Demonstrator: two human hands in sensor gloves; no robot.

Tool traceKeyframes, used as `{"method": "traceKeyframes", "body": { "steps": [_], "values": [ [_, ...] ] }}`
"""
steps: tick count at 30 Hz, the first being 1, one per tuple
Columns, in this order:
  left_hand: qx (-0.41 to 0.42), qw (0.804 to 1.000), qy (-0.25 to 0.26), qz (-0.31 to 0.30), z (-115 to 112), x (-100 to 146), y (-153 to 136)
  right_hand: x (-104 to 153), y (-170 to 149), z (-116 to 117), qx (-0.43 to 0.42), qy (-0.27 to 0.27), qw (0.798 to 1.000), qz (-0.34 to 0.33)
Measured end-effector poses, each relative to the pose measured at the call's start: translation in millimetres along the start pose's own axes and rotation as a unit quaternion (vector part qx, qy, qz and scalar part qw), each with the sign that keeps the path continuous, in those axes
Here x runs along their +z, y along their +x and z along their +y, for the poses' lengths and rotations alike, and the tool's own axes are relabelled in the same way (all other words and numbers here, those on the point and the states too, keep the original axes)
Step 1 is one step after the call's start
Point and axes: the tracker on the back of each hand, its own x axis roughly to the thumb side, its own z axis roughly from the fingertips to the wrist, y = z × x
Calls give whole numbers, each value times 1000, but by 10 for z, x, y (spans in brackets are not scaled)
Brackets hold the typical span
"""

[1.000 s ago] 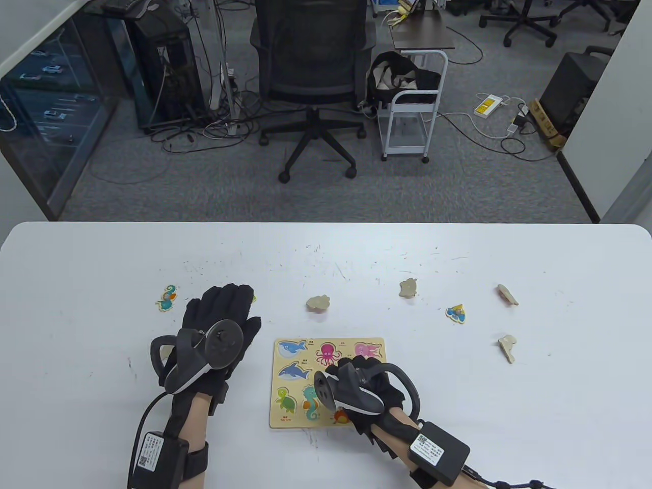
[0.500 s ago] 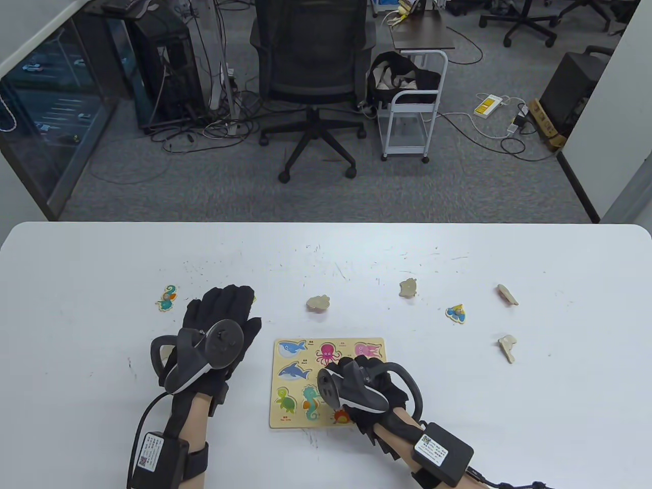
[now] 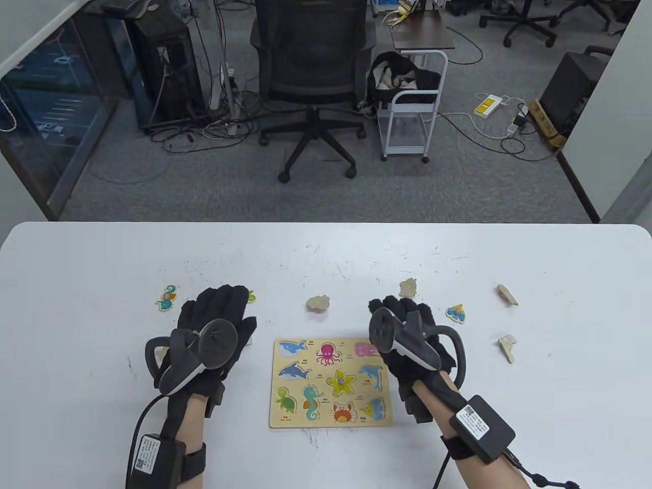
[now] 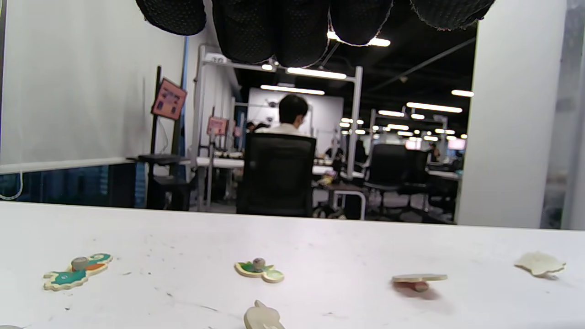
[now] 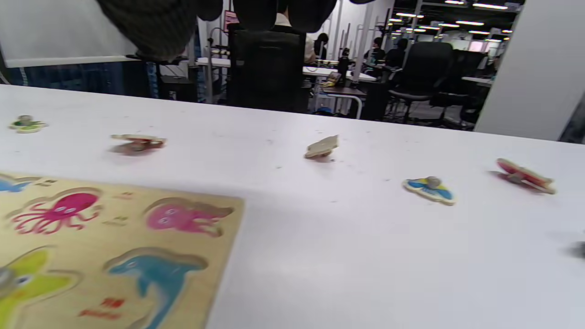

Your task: Fit puzzle pieces into frame

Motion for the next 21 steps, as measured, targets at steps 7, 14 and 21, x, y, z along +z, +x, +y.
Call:
{"method": "traceKeyframes", "body": {
  "steps": [7,14,21],
  "values": [
    [2,1000,1,7,26,17,-44,-240,-708,17,22,24,991,130],
    [3,1000,-1,10,30,19,-57,-344,-1373,384,-12,82,969,232],
    [1,1000,-7,11,19,11,-45,-302,-1746,806,-48,146,948,280]
  ]
}}
